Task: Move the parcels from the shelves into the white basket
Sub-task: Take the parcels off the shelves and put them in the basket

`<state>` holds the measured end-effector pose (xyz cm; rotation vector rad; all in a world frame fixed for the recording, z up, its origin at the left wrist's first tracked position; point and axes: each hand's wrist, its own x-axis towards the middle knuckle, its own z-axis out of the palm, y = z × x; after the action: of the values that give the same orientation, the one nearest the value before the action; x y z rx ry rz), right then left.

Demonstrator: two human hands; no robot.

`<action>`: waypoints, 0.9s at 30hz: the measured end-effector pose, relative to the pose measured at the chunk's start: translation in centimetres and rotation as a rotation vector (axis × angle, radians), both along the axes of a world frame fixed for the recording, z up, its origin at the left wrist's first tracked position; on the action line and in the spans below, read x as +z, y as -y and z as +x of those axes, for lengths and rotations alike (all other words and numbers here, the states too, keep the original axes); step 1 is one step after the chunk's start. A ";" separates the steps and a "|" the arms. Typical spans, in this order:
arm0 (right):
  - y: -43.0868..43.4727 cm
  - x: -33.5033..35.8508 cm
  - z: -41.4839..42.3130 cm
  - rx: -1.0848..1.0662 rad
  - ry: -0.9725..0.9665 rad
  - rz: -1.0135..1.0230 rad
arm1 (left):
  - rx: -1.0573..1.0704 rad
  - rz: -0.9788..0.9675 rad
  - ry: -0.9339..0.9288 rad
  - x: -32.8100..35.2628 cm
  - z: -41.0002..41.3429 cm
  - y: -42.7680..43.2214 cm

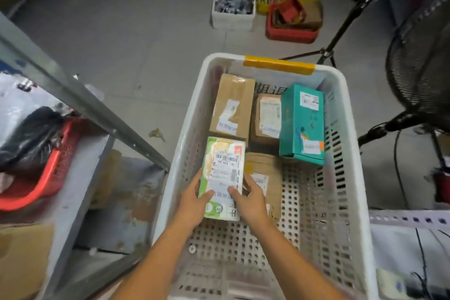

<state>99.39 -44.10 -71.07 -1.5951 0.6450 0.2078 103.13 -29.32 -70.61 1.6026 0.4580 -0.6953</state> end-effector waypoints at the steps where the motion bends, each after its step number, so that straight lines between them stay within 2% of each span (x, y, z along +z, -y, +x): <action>1: 0.1 -0.4 0.4 0.000 0.000 0.002 | 0.002 0.007 0.000 -0.5 0.5 0.2; 8: -0.3 -0.2 0.9 0.044 -0.065 0.031 | -0.022 0.182 0.018 -0.5 1.2 0.8; 13: 0.9 2.2 1.8 0.220 -0.165 -0.077 | -0.144 0.327 0.077 1.8 1.1 0.6; 19: 3.6 11.6 1.5 0.352 -0.268 -0.415 | -0.478 0.451 0.138 9.4 1.5 -0.8; 25: 6.9 24.5 -3.1 0.299 -0.342 -0.656 | -0.981 0.622 0.387 21.6 3.5 0.1; 27: 7.7 28.8 -5.5 0.229 -0.349 -0.673 | -1.069 0.675 0.501 26.1 3.2 1.0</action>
<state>93.92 -51.82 -42.24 -2.3137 0.8545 0.4832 106.38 -30.32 -44.53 2.5803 -0.6817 -0.9072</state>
